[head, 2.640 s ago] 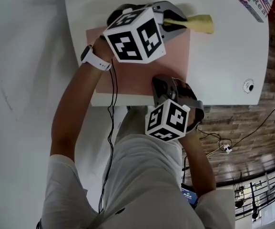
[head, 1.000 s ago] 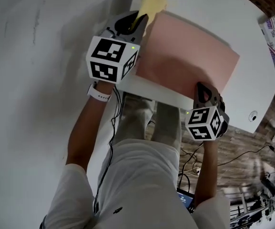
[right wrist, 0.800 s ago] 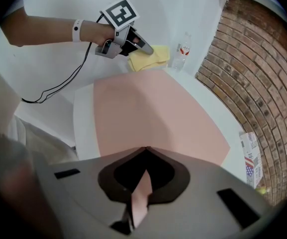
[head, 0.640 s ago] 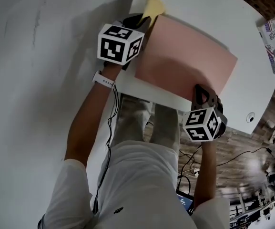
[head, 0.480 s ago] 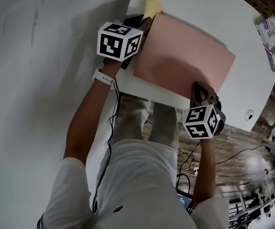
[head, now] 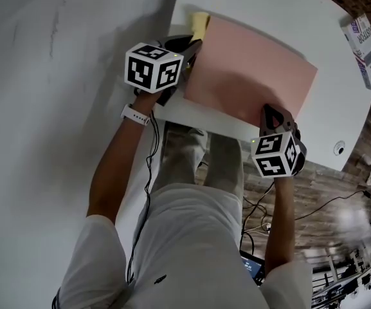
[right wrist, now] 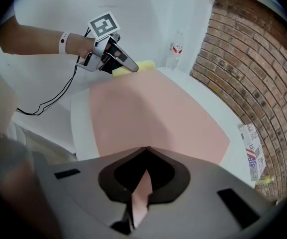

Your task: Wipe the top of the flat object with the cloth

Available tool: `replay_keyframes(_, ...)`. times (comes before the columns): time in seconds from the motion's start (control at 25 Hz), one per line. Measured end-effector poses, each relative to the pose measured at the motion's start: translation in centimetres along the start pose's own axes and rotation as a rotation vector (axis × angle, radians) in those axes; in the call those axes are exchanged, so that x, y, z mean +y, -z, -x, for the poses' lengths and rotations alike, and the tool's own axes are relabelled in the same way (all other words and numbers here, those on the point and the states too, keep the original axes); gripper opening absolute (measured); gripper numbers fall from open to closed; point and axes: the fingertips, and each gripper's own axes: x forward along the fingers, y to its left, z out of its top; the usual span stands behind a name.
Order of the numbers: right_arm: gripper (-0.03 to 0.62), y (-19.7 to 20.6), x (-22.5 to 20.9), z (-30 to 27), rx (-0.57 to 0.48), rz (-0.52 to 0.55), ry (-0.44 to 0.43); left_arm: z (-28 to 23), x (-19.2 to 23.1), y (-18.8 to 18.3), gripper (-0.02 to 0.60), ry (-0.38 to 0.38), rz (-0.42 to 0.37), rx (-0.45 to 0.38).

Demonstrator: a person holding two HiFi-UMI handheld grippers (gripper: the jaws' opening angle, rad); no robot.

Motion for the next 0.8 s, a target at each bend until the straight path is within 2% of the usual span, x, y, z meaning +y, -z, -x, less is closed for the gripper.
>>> replay_keyframes(0.44, -0.009, 0.3, -0.2, -0.3, 0.009, -0.030, 0.008, 3.6, -2.4, 5.2, 0.057, 0.017, 0.065, 0.006)
replay_keyframes(0.8, -0.009, 0.3, -0.1, -0.5, 0.017, -0.053, -0.008, 7.2, -4.2, 9.6, 0.057, -0.005, 0.125, -0.014)
